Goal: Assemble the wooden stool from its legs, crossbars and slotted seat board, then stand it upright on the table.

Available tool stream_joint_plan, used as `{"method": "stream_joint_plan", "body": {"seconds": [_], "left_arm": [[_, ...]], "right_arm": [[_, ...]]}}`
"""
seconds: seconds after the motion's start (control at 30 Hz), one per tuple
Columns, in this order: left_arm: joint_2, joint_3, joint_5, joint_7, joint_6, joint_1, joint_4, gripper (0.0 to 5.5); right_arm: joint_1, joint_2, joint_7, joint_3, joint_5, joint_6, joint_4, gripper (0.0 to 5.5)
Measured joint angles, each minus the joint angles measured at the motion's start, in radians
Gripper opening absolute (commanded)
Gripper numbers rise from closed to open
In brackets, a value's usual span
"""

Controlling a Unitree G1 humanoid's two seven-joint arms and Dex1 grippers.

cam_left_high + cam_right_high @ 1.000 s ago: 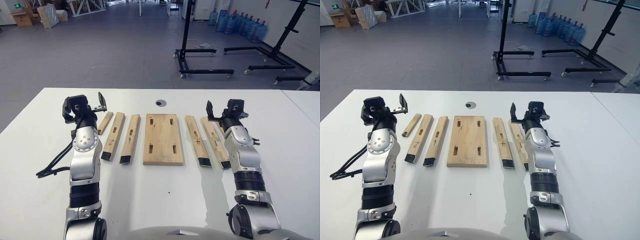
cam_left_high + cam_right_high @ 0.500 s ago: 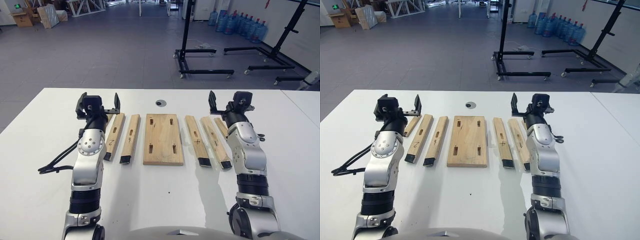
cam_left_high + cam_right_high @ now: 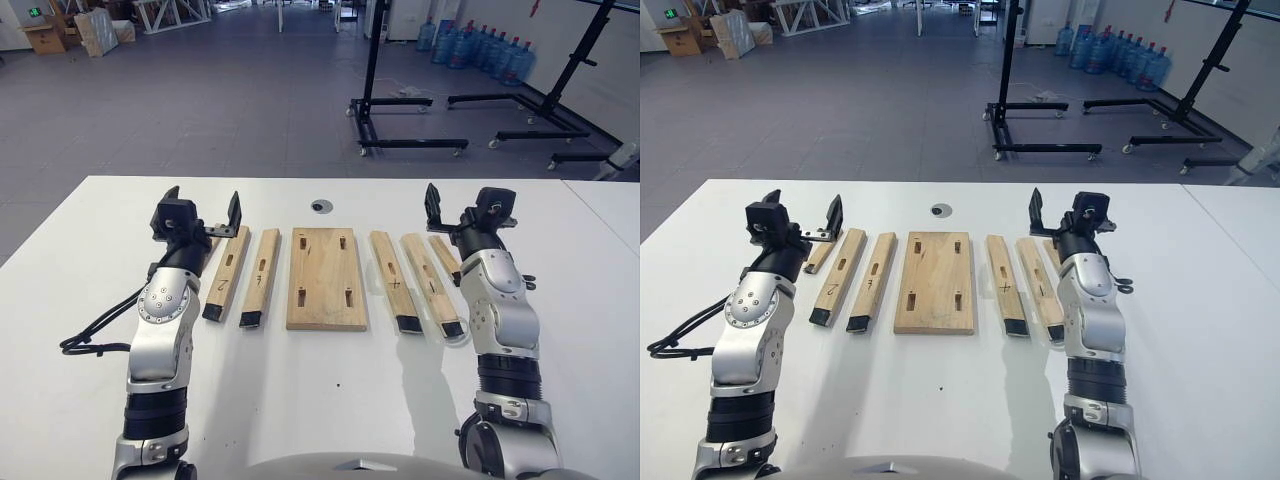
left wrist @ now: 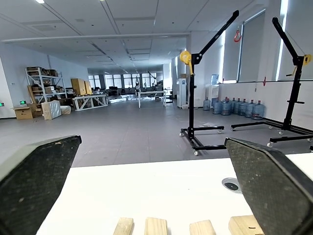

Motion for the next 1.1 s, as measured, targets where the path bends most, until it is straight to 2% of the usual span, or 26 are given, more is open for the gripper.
{"method": "stream_joint_plan", "body": {"seconds": [0.53, 0.6, 0.73, 0.83, 0.93, 1.1], "left_arm": [[-0.007, -0.007, 0.03, 0.049, 0.007, -0.002, 0.012, 5.4], [-0.008, 0.01, 0.029, 0.067, 0.025, -0.004, 0.012, 5.4], [0.005, 0.061, 0.016, 0.072, 0.052, 0.015, 0.003, 5.4], [0.003, 0.063, 0.014, 0.072, 0.054, 0.035, 0.003, 5.4], [0.0, 0.062, 0.014, 0.075, 0.054, 0.035, 0.003, 5.4], [-0.005, 0.055, 0.014, 0.074, 0.054, 0.035, 0.005, 5.4]], "right_arm": [[-0.002, -0.011, 0.016, -0.009, 0.01, 0.018, 0.013, 5.38], [-0.007, -0.068, 0.046, -0.055, 0.052, 0.095, 0.015, 5.38], [-0.061, -0.358, 0.257, -0.157, 0.159, 0.287, 0.05, 5.38], [-0.053, -0.467, 0.409, -0.103, 0.152, 0.317, 0.13, 5.38], [-0.01, -0.444, 0.483, 0.0, 0.112, 0.302, 0.242, 5.38], [-0.013, -0.407, 0.481, 0.047, 0.047, 0.211, 0.391, 5.38]]}}
